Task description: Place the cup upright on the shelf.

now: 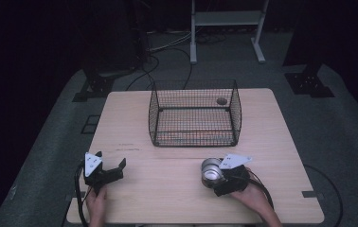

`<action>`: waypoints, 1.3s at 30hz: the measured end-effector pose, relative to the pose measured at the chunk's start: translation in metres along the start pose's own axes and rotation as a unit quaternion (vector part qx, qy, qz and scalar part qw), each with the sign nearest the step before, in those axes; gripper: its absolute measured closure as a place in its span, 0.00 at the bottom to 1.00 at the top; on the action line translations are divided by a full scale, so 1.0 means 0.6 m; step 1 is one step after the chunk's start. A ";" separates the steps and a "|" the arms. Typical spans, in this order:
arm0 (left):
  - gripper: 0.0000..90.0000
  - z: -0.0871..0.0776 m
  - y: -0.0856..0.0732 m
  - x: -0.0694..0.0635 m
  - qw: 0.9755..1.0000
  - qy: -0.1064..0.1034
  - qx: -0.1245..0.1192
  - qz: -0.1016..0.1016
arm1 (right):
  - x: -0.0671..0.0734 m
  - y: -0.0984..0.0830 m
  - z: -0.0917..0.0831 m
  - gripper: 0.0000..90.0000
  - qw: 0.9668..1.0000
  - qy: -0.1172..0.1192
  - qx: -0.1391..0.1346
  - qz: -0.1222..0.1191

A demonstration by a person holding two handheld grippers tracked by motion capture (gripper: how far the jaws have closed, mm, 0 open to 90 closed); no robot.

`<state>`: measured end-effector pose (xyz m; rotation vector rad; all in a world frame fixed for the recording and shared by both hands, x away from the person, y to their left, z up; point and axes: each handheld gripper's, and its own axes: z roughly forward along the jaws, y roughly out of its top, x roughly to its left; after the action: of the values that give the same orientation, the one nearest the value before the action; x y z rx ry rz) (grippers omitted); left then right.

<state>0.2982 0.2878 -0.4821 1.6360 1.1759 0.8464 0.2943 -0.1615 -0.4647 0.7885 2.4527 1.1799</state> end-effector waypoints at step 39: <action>0.00 -0.001 0.000 0.001 1.000 -0.001 0.000 -0.001 | -0.030 0.109 -0.059 0.20 0.998 0.048 -0.034 0.008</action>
<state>0.2979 0.2883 -0.4820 1.6342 1.1771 0.8437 0.3140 -0.1610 -0.3906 0.7500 2.4719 1.3301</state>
